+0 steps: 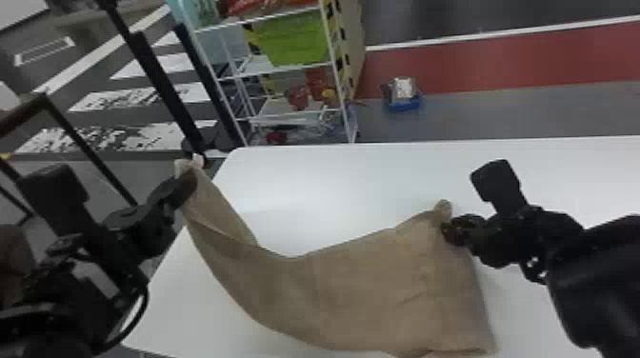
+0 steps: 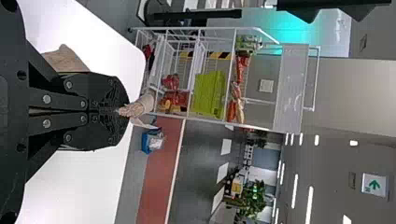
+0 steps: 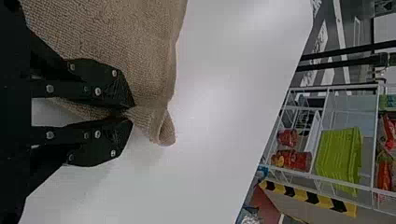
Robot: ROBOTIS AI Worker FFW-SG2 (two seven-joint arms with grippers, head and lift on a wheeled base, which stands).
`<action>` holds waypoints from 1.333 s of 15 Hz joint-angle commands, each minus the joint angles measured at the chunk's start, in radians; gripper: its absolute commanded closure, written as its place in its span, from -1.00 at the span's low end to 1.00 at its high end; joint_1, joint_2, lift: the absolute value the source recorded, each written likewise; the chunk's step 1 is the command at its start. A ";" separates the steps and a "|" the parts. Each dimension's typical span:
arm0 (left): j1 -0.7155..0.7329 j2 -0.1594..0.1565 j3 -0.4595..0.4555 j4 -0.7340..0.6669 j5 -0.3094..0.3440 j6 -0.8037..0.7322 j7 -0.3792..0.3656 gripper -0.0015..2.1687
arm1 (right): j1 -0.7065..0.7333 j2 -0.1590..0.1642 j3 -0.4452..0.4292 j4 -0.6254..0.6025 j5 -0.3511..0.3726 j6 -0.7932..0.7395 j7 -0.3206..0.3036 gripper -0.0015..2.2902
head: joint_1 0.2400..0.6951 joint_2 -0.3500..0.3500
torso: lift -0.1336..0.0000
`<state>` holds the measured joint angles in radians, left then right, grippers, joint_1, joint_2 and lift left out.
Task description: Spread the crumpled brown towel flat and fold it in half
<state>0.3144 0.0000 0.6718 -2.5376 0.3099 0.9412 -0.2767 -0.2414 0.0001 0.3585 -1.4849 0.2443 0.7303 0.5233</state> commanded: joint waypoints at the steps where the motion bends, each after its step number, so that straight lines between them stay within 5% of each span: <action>1: 0.000 -0.003 0.000 0.000 0.000 0.000 -0.001 0.33 | 0.027 0.001 -0.006 -0.026 -0.002 -0.016 0.000 0.71 | 1.00 1.00 | -0.85; 7: -0.001 -0.003 0.009 -0.006 0.008 -0.003 -0.001 0.33 | 0.102 0.001 -0.122 -0.273 -0.014 0.011 0.015 0.71 | 1.00 1.00 | -0.85; 13: -0.037 -0.003 -0.041 -0.035 0.017 0.006 0.039 0.33 | 0.099 0.000 -0.349 -0.451 -0.062 0.088 0.052 0.71 | 0.89 1.00 | -0.85; 15: -0.067 -0.003 -0.081 -0.035 -0.002 0.021 0.056 0.33 | 0.070 -0.025 -0.460 -0.459 -0.125 0.073 0.053 0.71 | 0.81 0.92 | -0.85; 18: -0.069 -0.003 -0.106 -0.033 0.017 0.034 0.056 0.33 | 0.054 -0.114 -0.589 -0.454 -0.284 0.036 0.093 0.71 | 0.64 0.62 | -0.85; 20: -0.040 -0.003 -0.133 -0.033 0.018 0.046 0.054 0.33 | 0.103 -0.143 -0.596 -0.454 -0.284 -0.019 0.139 0.71 | 0.56 0.47 | -0.85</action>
<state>0.2552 0.0000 0.5568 -2.5712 0.3258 0.9784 -0.2219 -0.1709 -0.1200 -0.2251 -1.9396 -0.0307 0.7438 0.6457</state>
